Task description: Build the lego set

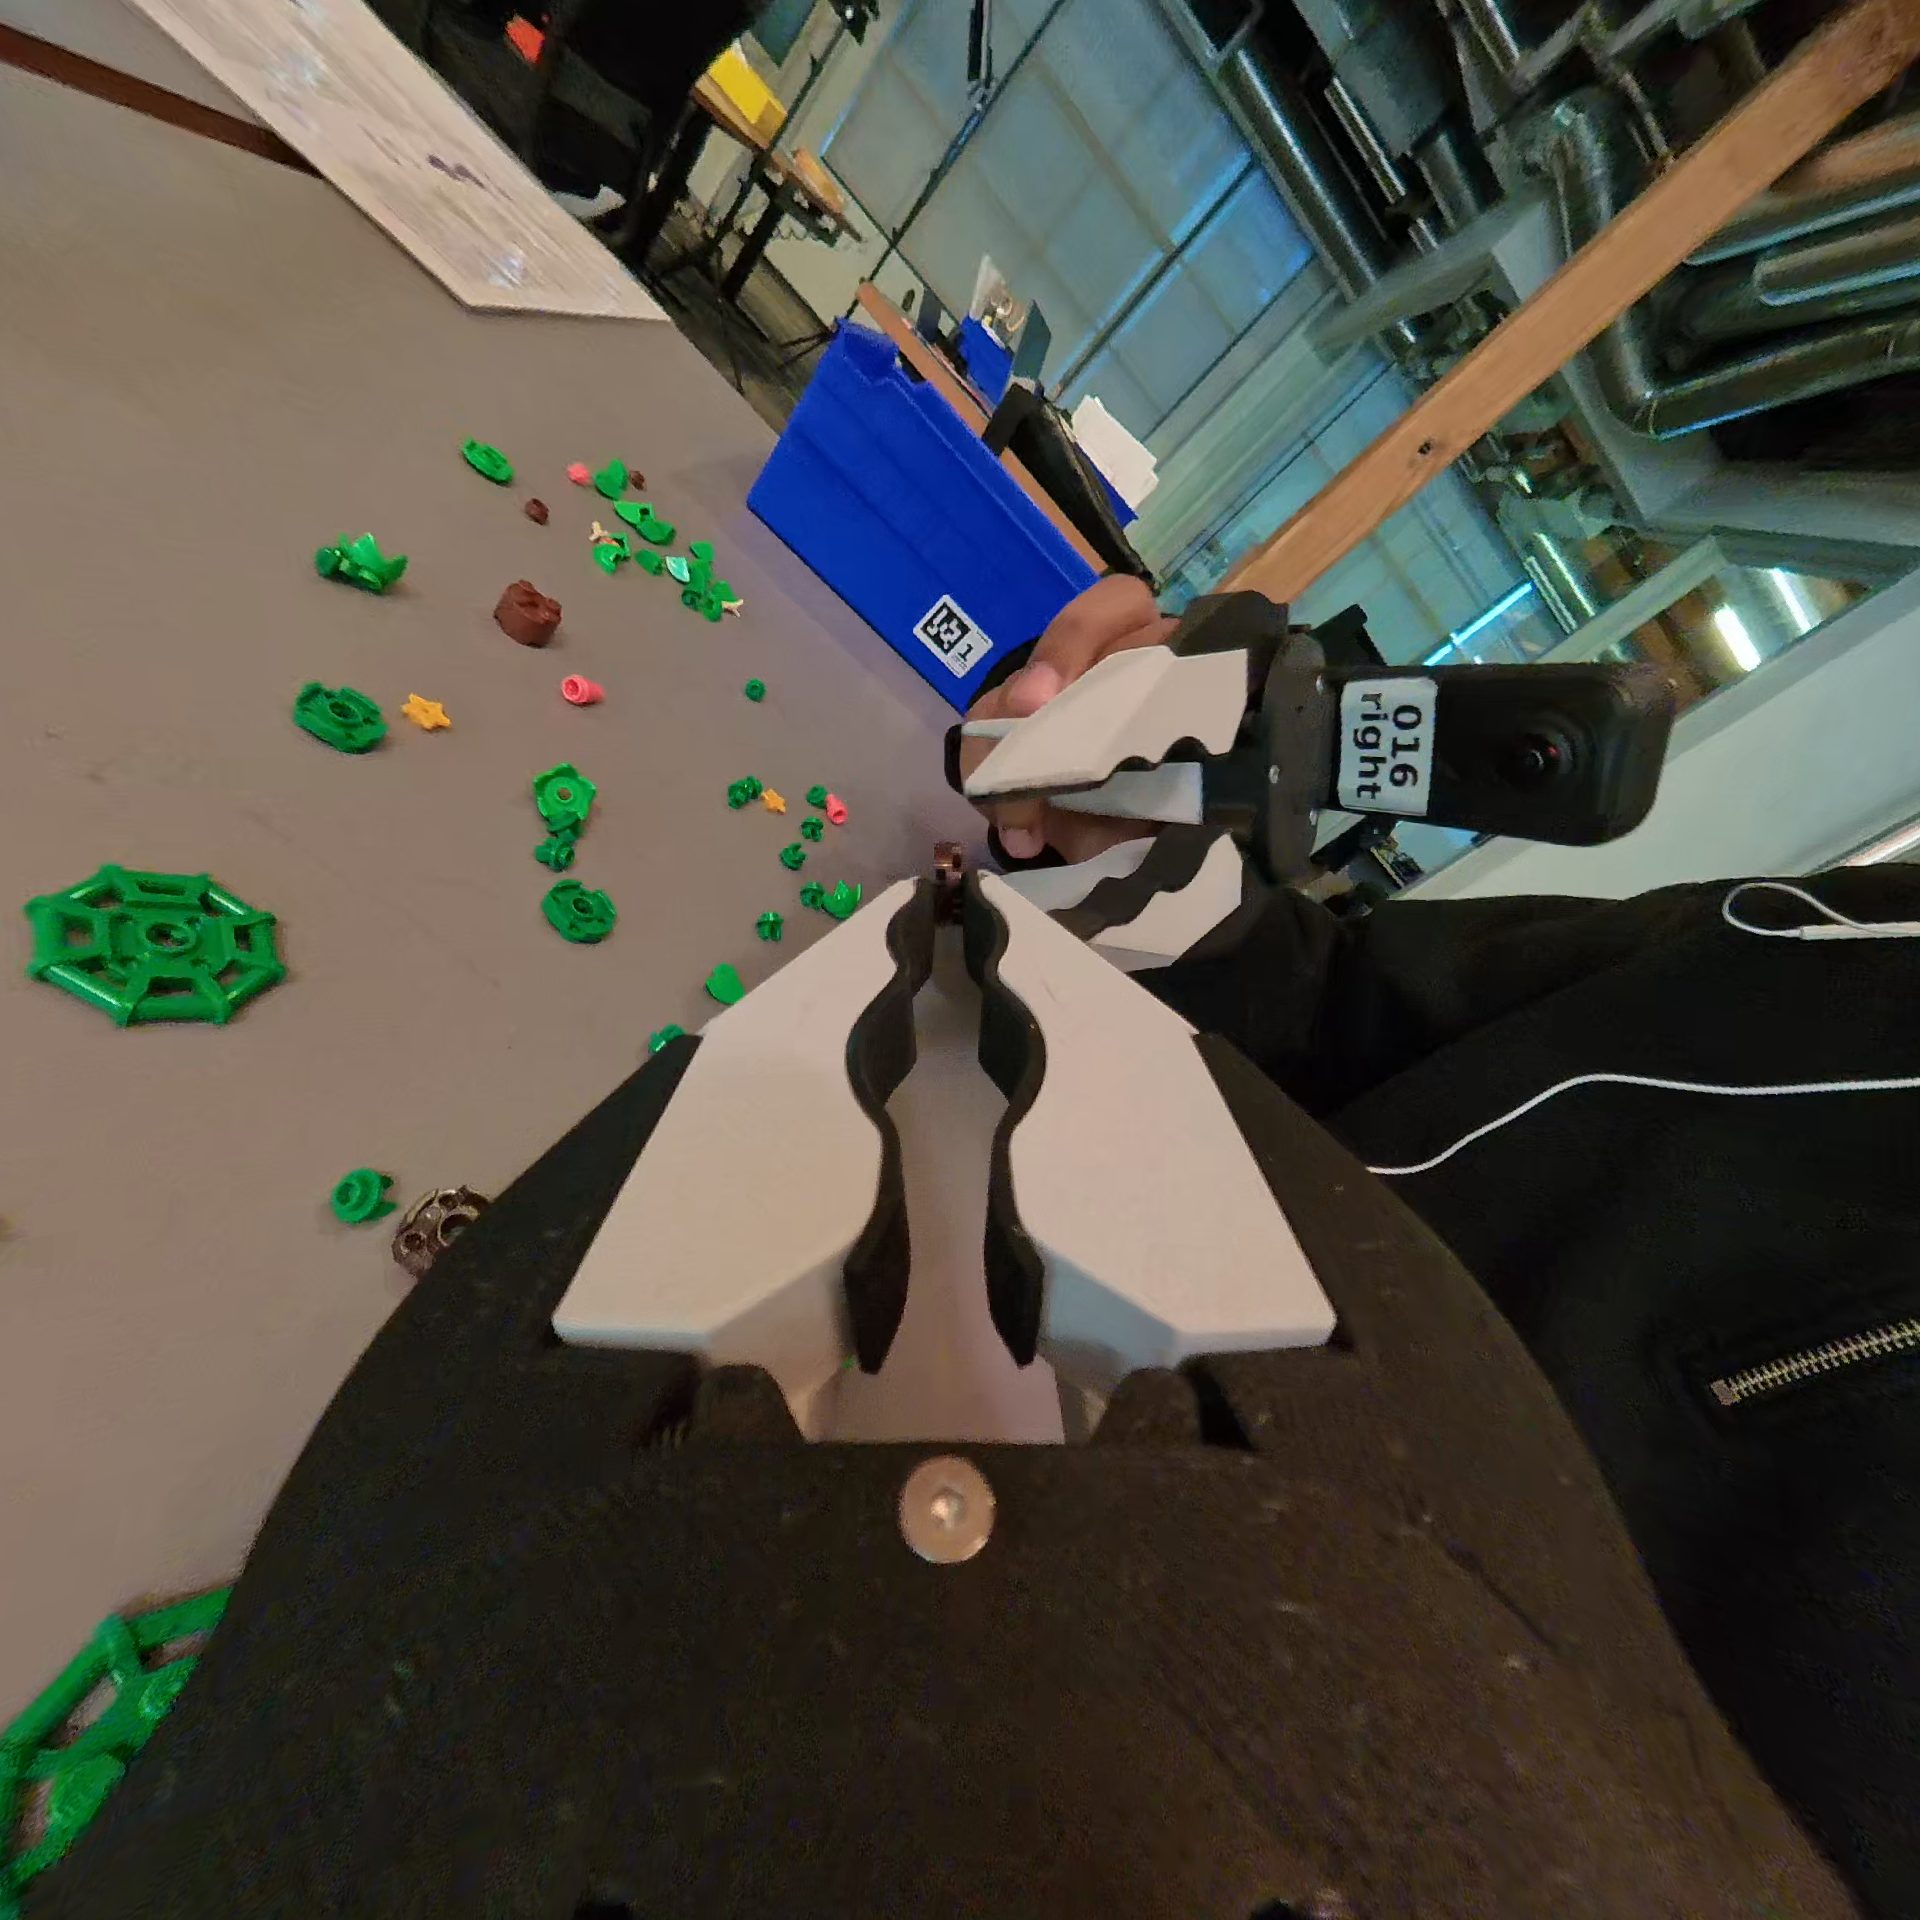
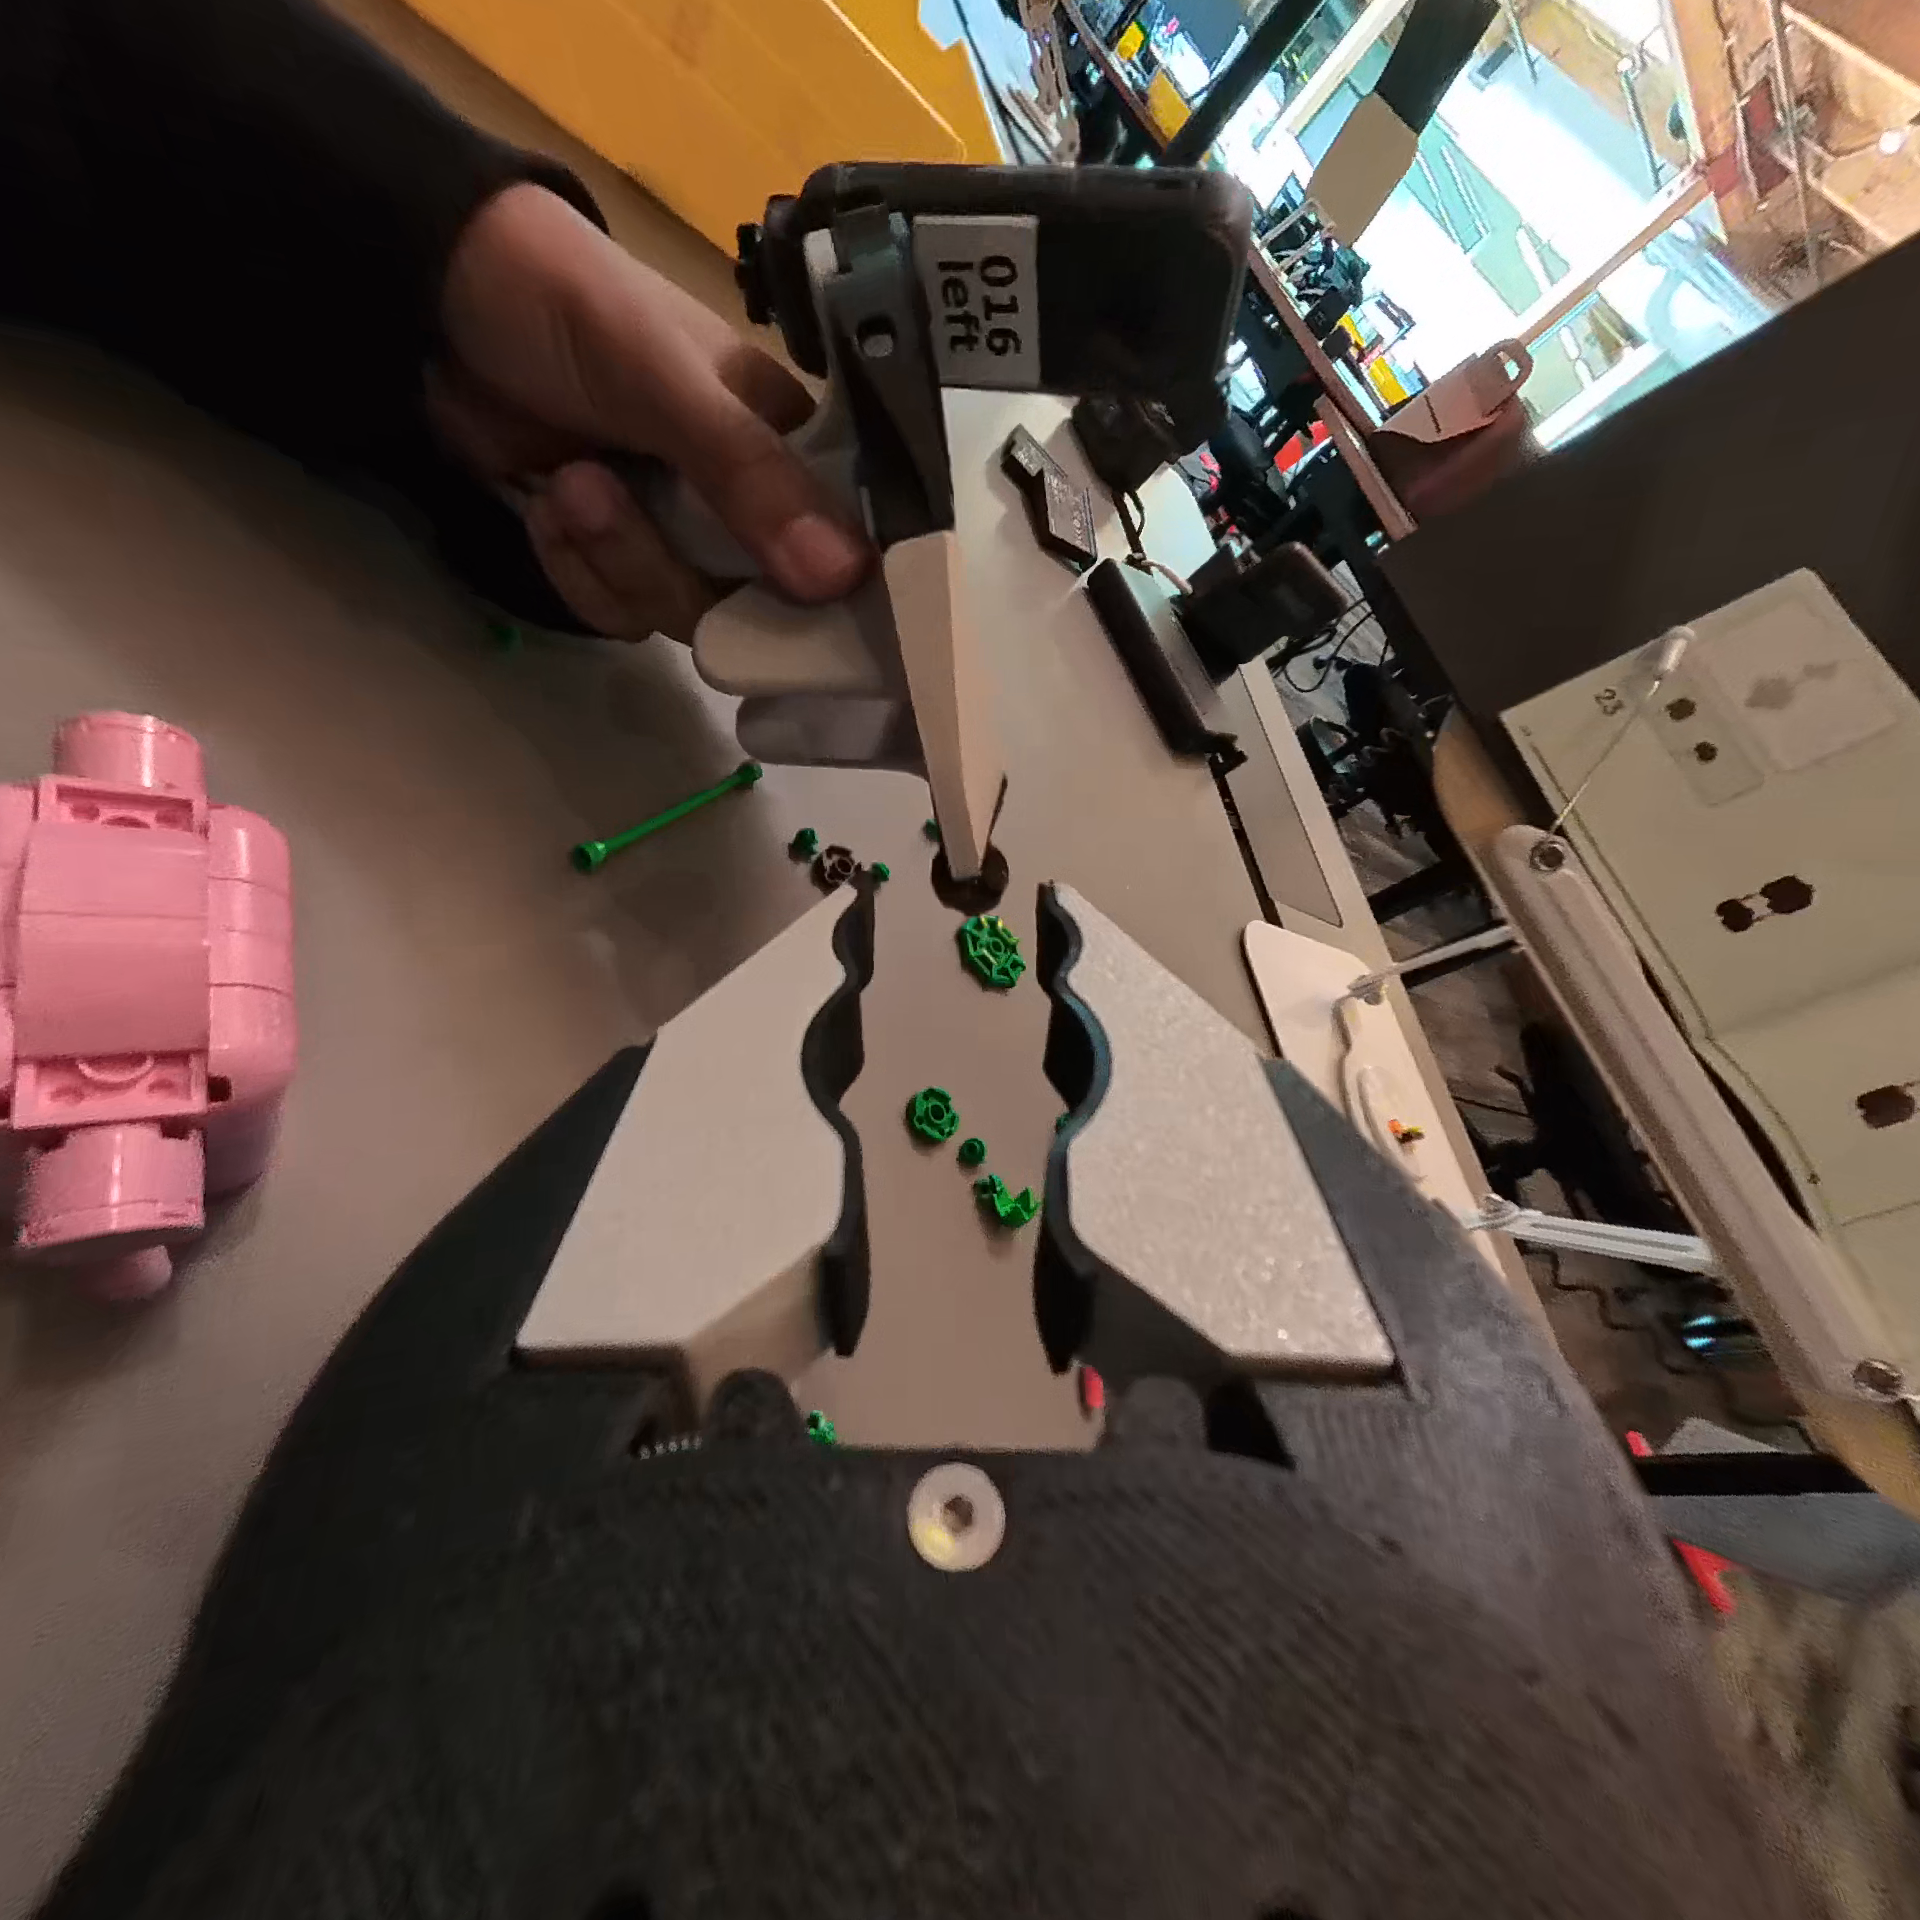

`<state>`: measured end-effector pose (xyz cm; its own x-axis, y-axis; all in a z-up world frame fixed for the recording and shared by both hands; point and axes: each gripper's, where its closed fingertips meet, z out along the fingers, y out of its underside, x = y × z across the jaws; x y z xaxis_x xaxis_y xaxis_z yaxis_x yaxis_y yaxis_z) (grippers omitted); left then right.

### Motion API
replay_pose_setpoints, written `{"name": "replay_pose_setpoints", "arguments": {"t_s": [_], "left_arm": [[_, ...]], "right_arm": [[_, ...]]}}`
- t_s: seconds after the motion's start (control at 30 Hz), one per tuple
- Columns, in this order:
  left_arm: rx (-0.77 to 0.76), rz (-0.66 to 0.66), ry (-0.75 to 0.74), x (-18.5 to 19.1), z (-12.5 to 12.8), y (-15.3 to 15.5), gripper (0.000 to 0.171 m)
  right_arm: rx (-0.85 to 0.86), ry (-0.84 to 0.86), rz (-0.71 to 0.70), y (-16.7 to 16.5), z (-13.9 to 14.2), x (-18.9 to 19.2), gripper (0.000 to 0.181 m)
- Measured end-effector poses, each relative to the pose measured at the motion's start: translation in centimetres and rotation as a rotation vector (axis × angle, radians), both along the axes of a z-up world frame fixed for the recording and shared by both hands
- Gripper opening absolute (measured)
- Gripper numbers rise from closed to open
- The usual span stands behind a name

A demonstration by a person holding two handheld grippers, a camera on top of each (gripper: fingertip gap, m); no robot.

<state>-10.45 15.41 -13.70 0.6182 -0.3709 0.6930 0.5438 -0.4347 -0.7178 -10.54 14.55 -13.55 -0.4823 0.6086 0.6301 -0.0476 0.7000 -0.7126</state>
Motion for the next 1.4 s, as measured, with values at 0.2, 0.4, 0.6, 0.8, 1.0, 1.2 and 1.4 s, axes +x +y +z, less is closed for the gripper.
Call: {"name": "replay_pose_setpoints", "arguments": {"t_s": [0.2,0.4,0.6,0.8,1.0,1.2,1.4], "left_arm": [[-0.009,-0.029,0.000,0.5,-0.1,-0.1,0.000],[-0.008,-0.049,-0.023,0.8,-0.1,-0.1,0.000],[-0.013,-0.062,-0.022,1.1,-0.2,-0.1,0.000],[-0.028,-0.014,0.052,0.4,-0.6,0.1,0.036],[-0.031,0.062,0.154,-0.9,-0.9,0.2,0.038],[-0.028,0.065,0.151,-0.9,-0.9,0.3,0.038],[0.003,0.040,0.129,-0.5,-0.3,0.2,0.038]], "right_arm": [[0.036,0.017,-0.009,0.2,-0.1,0.0,0.027],[0.063,0.018,-0.012,0.3,-0.4,0.0,0.025],[0.091,0.022,-0.005,-0.1,-0.5,0.1,0.014],[0.046,-0.091,-0.003,0.4,-1.2,0.5,0.013],[-0.214,-0.625,0.095,-0.4,-5.9,3.2,0.014],[-0.227,-0.793,0.074,0.6,-8.3,4.3,0.014],[-0.240,-0.843,0.107,0.2,-8.3,5.2,0.023]]}}
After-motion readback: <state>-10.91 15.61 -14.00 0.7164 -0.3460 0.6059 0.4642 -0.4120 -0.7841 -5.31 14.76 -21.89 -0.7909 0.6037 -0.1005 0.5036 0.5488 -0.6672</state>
